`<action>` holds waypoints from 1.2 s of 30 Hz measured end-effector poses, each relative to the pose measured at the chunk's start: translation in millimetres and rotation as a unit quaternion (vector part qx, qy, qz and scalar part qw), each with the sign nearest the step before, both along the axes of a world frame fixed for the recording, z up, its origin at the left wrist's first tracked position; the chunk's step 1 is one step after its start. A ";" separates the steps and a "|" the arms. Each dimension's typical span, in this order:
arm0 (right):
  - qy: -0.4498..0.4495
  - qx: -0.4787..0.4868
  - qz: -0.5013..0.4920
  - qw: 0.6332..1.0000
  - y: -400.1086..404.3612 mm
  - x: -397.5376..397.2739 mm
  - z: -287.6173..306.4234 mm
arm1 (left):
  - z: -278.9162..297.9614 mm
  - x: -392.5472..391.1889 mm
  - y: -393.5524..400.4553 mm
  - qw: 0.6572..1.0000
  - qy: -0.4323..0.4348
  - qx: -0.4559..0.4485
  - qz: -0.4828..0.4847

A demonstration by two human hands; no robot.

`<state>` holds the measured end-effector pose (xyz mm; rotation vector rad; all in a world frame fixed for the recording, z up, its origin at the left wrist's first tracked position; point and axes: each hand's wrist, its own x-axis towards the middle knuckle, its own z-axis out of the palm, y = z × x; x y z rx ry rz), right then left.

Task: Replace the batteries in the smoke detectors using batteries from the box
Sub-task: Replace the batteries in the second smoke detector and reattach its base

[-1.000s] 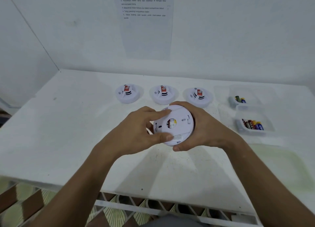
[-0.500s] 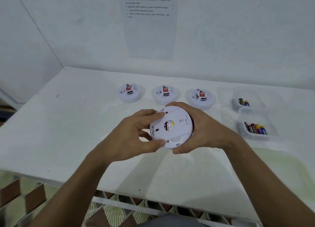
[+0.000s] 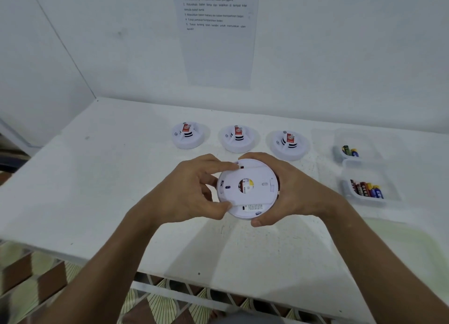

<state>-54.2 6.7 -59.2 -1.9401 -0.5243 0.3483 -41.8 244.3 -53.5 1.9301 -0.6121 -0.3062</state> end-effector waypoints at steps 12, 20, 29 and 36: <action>-0.109 -0.151 -0.023 0.982 8.8 0.9 -16.8 | -2.7 -3.3 6.7 1.000 -0.004 -0.019 0.016; -0.044 -0.022 -0.039 0.998 11.7 1.0 -21.5 | -19.4 -12.2 10.6 0.993 0.016 -0.086 0.079; 0.055 0.141 -0.053 0.987 18.3 -3.6 -30.7 | -9.9 -14.0 -0.2 0.999 0.044 -0.019 0.006; 0.013 0.073 -0.041 0.996 16.3 -3.5 -29.0 | -8.6 -13.6 1.8 0.998 0.049 -0.036 0.019</action>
